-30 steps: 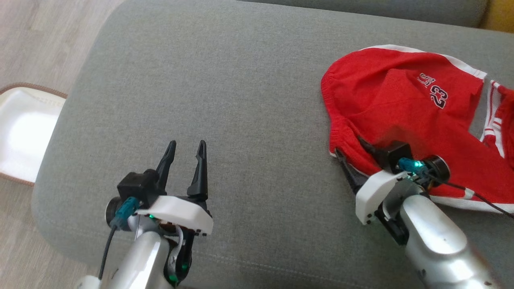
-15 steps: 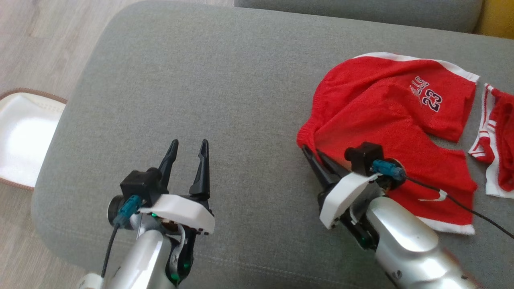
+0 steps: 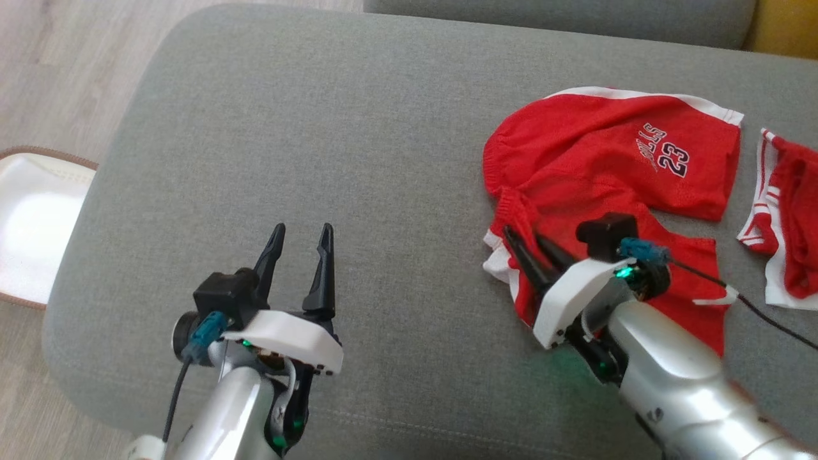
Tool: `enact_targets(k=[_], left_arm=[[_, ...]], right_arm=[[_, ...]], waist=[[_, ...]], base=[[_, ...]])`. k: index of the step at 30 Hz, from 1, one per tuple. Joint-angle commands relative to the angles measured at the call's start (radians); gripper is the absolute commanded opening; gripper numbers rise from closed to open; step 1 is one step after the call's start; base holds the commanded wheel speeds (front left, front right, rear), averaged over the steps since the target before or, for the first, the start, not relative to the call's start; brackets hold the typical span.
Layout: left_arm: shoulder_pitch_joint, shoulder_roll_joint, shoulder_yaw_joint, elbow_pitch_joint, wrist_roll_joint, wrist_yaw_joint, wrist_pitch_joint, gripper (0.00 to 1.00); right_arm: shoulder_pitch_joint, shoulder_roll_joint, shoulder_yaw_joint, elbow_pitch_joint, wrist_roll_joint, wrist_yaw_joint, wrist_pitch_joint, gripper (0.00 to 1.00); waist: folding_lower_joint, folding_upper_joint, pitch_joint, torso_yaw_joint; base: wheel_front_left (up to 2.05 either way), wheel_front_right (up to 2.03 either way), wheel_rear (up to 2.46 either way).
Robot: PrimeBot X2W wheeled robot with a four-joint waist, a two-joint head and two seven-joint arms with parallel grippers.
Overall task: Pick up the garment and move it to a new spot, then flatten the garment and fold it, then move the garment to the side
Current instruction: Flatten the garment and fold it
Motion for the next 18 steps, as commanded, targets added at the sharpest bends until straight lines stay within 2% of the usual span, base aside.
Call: enact_targets(k=[1, 10, 18], left_arm=[[-0.034, 0.008, 0.032, -0.032, -0.006, 0.004, -0.005, 1.00], [-0.056, 0.008, 0.064, -0.018, 0.025, -0.010, -0.005, 1.00], [-0.056, 0.024, 0.118, -0.004, 0.059, -0.046, -0.005, 1.00]], right_arm=[[-0.042, 0.009, 0.008, -0.010, -0.006, 0.003, -0.009, 1.00], [-0.078, 0.019, -0.024, 0.069, -0.045, 0.003, -0.085, 1.00], [-0.005, -0.003, -0.153, 0.004, -0.136, 0.003, -0.121, 1.00]], waist=[[0.0000, -0.0001, 0.005, -0.004], [0.0000, -0.0001, 0.010, -0.070], [0.0000, -0.0001, -0.007, -0.185]], base=[[0.00, 0.00, 0.00], [0.00, 0.00, 0.00], [0.00, 0.00, 0.00]])
